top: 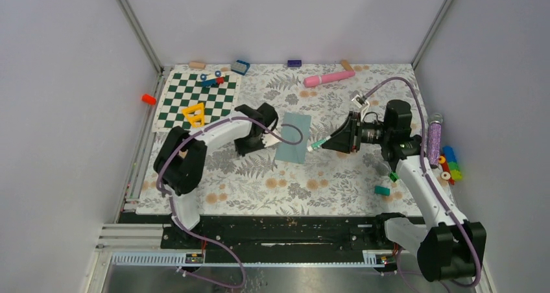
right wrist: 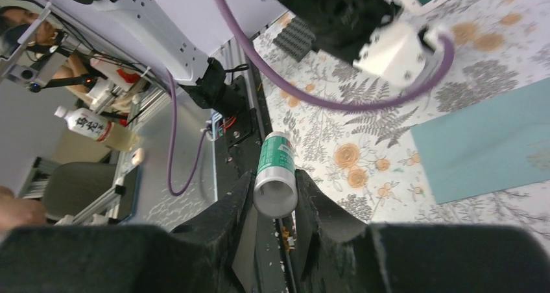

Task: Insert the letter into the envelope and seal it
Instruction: Adjust the solid glue cap at the center of the board.

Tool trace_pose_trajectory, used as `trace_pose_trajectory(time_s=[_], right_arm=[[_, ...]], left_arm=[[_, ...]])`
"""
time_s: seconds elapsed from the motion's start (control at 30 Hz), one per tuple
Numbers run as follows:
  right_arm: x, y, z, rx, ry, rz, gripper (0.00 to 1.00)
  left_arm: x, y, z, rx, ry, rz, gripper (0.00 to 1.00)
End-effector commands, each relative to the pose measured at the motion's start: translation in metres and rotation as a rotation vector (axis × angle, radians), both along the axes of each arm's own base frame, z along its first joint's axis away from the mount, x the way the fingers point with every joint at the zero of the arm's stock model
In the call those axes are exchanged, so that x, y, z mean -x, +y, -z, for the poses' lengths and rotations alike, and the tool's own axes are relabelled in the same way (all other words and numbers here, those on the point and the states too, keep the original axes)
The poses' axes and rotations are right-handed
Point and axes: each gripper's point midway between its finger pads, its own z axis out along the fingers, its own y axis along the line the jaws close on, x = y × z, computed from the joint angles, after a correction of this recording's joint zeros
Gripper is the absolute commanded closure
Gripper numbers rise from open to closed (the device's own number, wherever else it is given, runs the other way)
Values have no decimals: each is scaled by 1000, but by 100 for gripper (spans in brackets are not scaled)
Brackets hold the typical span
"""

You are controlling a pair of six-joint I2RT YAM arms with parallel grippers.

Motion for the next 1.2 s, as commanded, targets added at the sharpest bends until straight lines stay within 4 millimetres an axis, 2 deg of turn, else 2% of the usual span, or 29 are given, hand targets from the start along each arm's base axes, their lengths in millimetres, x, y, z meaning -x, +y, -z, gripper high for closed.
trace_pose_trajectory(time_s=[0.0, 0.37, 0.6, 0.7, 0.8, 0.9, 0.97, 1.03, 1.17], right_arm=[[2, -13, -34, -28, -126, 18, 86], [-2, -23, -36, -34, -125, 42, 86], [-4, -22, -36, -52, -113, 38, 86], [-5, -22, -36, -57, -107, 36, 86], [-5, -22, -37, -60, -108, 34, 86], [-5, -22, -37, -63, -109, 33, 86], [-5, -22, -37, -62, -109, 35, 86], [-5, -22, -36, -63, -106, 33, 86], [-4, -22, -37, -63, -108, 31, 86]], left_arm=[[2, 14, -1, -199, 36, 84, 86], [16, -17, 29, -277, 138, 201, 80], [22, -30, 36, -250, 165, 217, 69], [23, -33, 37, -247, 169, 223, 59], [24, -37, 37, -234, 173, 224, 51], [23, -40, 36, -223, 166, 219, 47], [18, -44, 31, -204, 131, 203, 44], [15, -46, 22, -168, 100, 176, 37], [14, -50, 7, -1, 83, 61, 30]])
